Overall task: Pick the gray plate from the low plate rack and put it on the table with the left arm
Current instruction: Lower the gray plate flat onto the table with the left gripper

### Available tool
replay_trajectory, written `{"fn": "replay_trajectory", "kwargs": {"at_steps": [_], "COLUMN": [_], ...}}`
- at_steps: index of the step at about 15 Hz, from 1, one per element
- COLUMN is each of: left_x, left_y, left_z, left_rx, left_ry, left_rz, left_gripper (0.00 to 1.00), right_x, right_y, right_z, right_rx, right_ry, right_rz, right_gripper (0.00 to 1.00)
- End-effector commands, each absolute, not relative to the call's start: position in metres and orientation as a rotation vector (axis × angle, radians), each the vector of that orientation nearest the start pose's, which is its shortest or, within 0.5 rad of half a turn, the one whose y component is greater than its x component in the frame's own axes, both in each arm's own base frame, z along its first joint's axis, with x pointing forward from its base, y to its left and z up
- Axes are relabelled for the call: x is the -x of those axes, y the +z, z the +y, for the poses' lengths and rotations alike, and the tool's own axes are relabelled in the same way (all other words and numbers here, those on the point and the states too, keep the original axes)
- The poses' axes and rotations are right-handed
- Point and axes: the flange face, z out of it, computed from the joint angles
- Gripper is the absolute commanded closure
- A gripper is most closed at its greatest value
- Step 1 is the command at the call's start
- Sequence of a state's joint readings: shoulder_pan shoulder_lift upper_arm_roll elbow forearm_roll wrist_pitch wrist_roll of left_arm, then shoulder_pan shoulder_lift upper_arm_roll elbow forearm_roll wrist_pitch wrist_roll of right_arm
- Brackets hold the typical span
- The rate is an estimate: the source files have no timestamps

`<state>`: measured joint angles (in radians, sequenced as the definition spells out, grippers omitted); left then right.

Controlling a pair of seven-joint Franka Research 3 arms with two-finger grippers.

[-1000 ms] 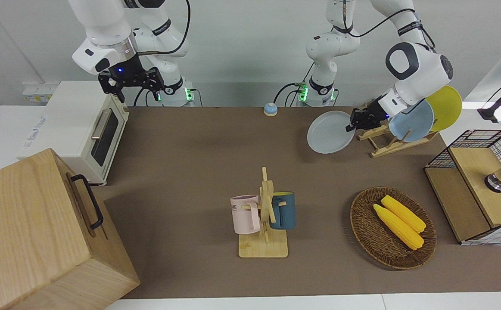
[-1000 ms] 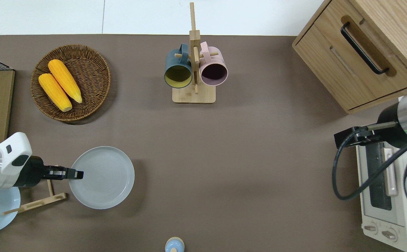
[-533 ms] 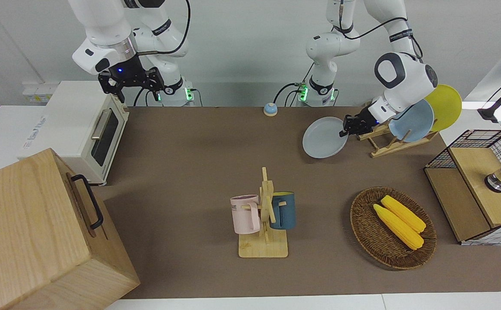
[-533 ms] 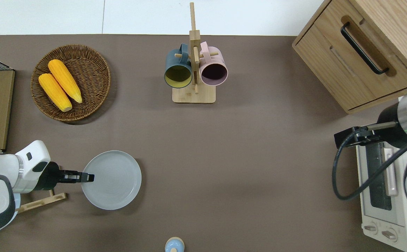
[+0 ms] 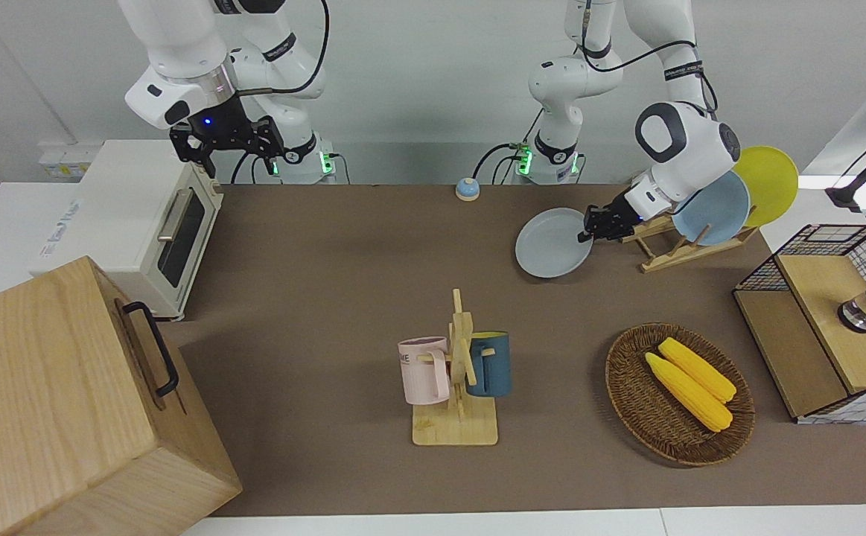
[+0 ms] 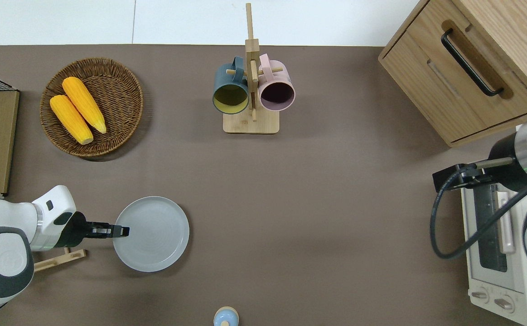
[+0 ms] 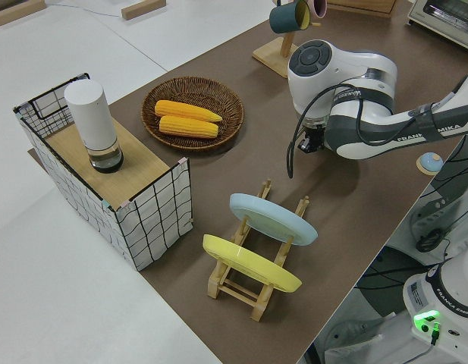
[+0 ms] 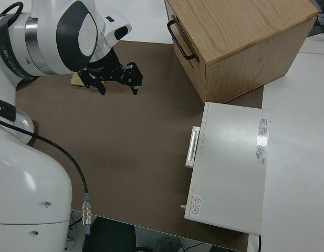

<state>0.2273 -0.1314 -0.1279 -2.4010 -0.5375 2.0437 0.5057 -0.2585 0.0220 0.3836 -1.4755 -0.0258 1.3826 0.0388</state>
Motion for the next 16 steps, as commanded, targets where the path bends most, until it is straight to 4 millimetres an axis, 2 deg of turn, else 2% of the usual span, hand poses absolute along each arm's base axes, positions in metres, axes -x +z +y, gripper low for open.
{"fn": "replay_trajectory", "kwargs": {"at_steps": [1, 3, 10, 13, 16], "left_x": [-0.454, -0.454, -0.457, -0.466, -0.48], "left_y": [0.354, 0.355, 0.361, 0.384, 0.428], "left_z": [0.016, 0.017, 0.02, 0.023, 0.023], "left_rx": [3.619, 3.617, 3.607, 3.568, 3.428], "left_ry": [0.107, 0.105, 0.087, 0.067, 0.136], "left_rz": [0.191, 0.192, 0.173, 0.144, 0.119], "left_gripper": [0.32, 0.23, 0.16, 0.07, 0.02], "right_x": [-0.536, -0.536, -0.535, -0.536, -0.536], "right_y": [0.645, 0.646, 0.646, 0.646, 0.646], "right_z": [0.059, 0.06, 0.06, 0.059, 0.06], "right_rx": [3.169, 3.169, 3.169, 3.169, 3.169], "right_ry": [0.181, 0.178, 0.176, 0.179, 0.178], "right_rz": [-0.105, -0.108, -0.108, -0.105, -0.108], "right_gripper": [0.017, 0.017, 0.017, 0.017, 0.017]}}
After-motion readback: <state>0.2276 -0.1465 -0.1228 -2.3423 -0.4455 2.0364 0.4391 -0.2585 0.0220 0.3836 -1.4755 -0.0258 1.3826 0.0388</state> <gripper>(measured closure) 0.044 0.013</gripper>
